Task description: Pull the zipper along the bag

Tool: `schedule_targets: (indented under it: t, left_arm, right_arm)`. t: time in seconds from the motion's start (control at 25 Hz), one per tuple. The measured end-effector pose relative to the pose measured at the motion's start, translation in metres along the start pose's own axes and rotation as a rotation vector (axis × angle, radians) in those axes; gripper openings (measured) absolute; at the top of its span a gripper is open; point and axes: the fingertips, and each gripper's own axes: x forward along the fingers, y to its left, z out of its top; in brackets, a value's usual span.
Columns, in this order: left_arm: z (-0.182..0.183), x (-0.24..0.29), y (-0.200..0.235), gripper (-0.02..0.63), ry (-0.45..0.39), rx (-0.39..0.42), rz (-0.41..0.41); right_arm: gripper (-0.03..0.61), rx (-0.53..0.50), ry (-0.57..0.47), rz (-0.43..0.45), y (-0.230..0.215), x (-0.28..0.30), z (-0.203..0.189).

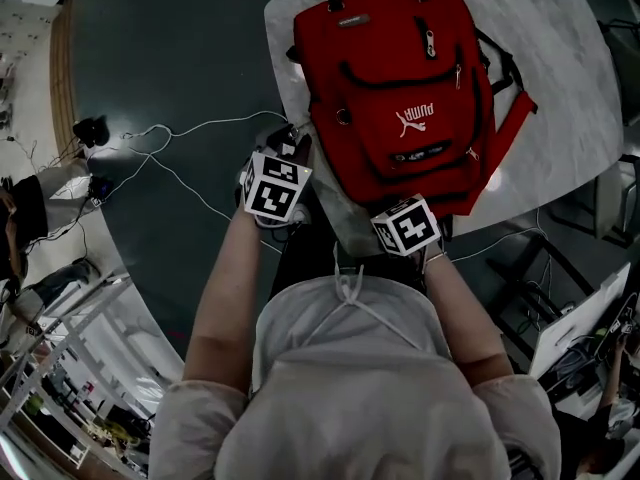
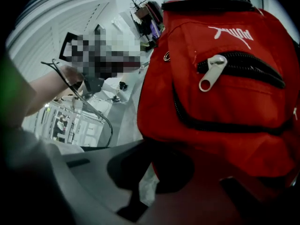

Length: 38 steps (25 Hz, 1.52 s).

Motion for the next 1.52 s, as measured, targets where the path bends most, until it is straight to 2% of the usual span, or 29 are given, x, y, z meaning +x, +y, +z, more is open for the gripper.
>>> schedule_targets:
  t: [0.12,0.24,0.4,0.6,0.8,0.92,1.12,1.28,1.52]
  left_arm:
    - [0.005,-0.030,-0.017,0.120,-0.060,0.001,0.004]
    - [0.017,-0.058,-0.030,0.120,-0.145,-0.035,0.008]
    - [0.043,-0.098,-0.041,0.109,-0.291,-0.084,0.000]
    - [0.089,-0.160,-0.050,0.047,-0.510,-0.119,-0.005]
    - [0.121,-0.213,-0.049,0.020,-0.645,-0.106,0.041]
    - [0.144,-0.242,-0.045,0.020,-0.726,-0.102,0.070]
    - [0.168,-0.279,-0.045,0.020,-0.818,-0.039,0.147]
    - [0.174,-0.291,-0.044,0.020,-0.896,-0.064,0.156]
    - [0.171,-0.285,-0.045,0.020,-0.870,-0.042,0.178]
  right_arm:
    - [0.028,-0.107,0.030,-0.057,0.005,-0.007,0.000]
    - [0.028,-0.170,-0.021,-0.108,0.010,-0.019,0.008]
    - [0.028,-0.145,-0.196,-0.120,0.024,-0.057,0.045]
    - [0.028,-0.236,-0.425,-0.195,0.043,-0.119,0.101]
    - [0.027,-0.268,-0.689,-0.233,0.073,-0.187,0.145]
    - [0.027,-0.321,-0.782,-0.274,0.089,-0.218,0.165]
    - [0.026,-0.326,-0.921,-0.274,0.107,-0.253,0.178]
    - [0.026,-0.289,-1.014,-0.301,0.104,-0.273,0.180]
    - [0.026,-0.256,-1.025,-0.284,0.100,-0.273,0.175]
